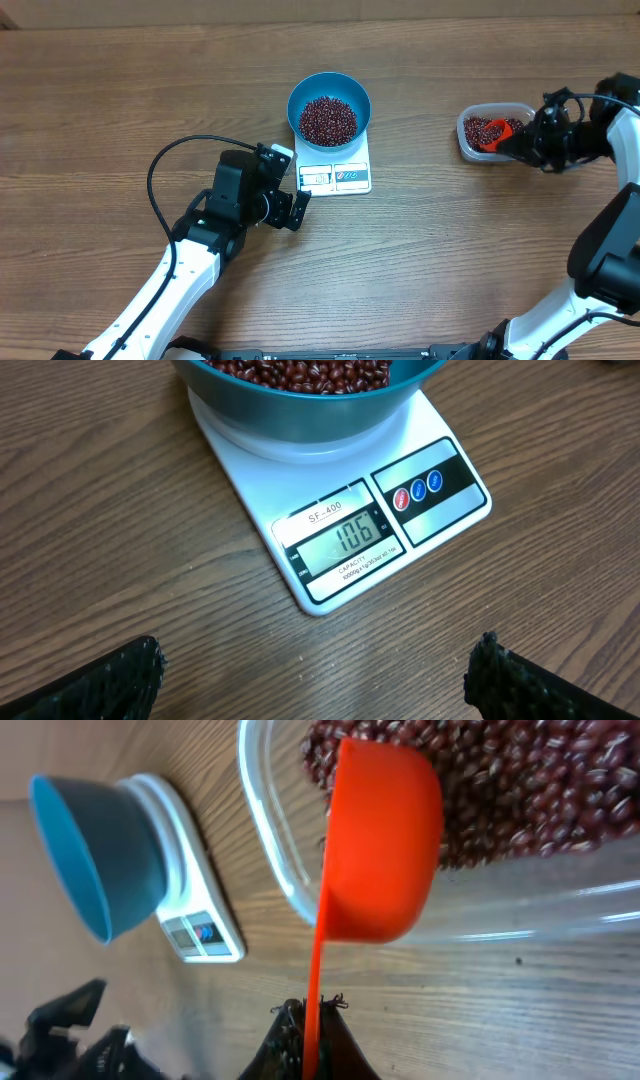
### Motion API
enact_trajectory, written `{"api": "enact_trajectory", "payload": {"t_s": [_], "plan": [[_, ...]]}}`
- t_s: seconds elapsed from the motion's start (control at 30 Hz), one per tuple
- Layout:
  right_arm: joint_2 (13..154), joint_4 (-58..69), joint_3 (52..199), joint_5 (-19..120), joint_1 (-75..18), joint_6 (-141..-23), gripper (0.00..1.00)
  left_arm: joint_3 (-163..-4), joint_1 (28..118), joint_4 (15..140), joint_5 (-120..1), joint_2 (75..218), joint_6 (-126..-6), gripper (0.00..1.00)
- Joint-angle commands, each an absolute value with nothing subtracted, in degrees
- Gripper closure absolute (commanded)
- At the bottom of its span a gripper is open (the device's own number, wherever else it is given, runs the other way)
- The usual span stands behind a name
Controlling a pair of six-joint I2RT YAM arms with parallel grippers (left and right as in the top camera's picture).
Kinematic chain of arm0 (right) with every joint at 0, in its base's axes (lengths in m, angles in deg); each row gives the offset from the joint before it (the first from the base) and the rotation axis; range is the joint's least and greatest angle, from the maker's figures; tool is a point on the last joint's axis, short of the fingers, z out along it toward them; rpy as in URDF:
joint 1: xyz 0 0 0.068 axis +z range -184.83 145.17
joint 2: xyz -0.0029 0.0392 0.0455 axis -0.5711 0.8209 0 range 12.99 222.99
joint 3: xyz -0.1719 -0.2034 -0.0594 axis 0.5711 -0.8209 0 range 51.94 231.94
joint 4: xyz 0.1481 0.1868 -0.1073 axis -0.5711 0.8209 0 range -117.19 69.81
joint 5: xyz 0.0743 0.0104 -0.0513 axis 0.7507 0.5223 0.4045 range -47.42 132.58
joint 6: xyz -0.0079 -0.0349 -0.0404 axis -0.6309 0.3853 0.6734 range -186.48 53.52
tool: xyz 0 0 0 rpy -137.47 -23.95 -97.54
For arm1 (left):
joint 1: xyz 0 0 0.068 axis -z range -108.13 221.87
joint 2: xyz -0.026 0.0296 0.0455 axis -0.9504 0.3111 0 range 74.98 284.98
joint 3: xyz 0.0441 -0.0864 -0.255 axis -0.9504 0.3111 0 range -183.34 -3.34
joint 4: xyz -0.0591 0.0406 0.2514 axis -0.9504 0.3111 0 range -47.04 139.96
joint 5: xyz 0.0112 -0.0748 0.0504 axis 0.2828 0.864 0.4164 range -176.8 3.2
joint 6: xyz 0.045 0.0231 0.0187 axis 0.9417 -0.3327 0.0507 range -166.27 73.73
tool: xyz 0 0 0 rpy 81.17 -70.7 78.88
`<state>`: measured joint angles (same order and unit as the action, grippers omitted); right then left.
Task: Scoop item into bowl and weigh 150g on scale
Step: 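Dip the red scoop into the bean tub with the right gripper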
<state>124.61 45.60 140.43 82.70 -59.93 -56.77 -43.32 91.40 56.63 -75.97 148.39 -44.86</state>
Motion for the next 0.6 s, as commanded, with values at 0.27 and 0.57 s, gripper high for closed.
{"api": "enact_trajectory", "payload": {"t_s": [0.27,0.57], "plan": [[124.5,51.8,140.5,96.4,-68.3,-39.5,0.96,-43.1,91.5,56.4,-76.3,148.8,-45.4,0.00],[124.5,54.3,140.5,102.8,-69.6,-35.7,0.96,-43.1,91.5,56.4,-76.3,148.8,-45.4,0.00]]}}
